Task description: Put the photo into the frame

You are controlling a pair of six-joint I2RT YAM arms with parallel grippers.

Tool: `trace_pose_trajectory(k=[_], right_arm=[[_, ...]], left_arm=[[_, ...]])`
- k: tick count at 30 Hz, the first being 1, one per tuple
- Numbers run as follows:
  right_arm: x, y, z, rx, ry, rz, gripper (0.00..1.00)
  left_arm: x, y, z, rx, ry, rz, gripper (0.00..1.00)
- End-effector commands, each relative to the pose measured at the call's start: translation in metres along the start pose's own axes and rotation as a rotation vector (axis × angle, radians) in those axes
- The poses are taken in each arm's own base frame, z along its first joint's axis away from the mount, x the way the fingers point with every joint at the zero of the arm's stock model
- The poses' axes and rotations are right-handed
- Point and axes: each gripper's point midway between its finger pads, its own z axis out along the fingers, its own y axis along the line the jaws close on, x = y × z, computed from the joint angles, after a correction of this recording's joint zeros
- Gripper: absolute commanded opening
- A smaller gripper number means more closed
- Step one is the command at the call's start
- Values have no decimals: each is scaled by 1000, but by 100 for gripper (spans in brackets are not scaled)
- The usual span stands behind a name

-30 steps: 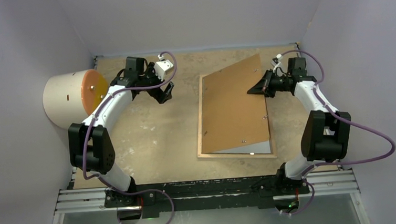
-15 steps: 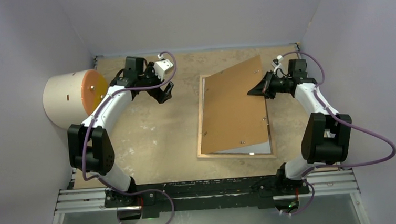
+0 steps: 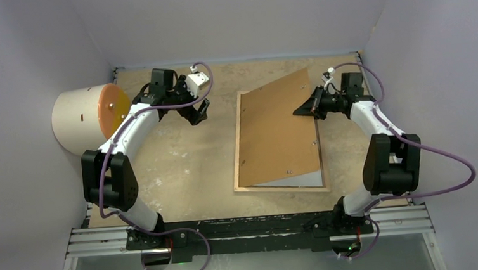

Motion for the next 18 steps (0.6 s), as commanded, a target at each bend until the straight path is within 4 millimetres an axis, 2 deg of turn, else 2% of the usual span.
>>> trace_pose_trajectory(k=[1,7,9,10,12,15,18], right_arm=[[8,13,15,-50,32,12,0],[14,7,34,-31,29,50,0],[14,-1,39,-17,16,75,0],[20,1,46,-20,27,72,3],[20,0,55,-13,12,79,10],[18,-1,68,29,-15,76,34],[18,-2,76,80,-21,49,52]], left_arm=[[-3,-3,-5,1,-3,14,100],[15,3,3,-12,70,7,100],[20,5,4,-20,82,11,100],[21,5,4,-22,84,12,100],[23,5,5,-25,87,14,100],[24,8,5,-35,92,15,100],[26,11,4,-42,96,10,100]])
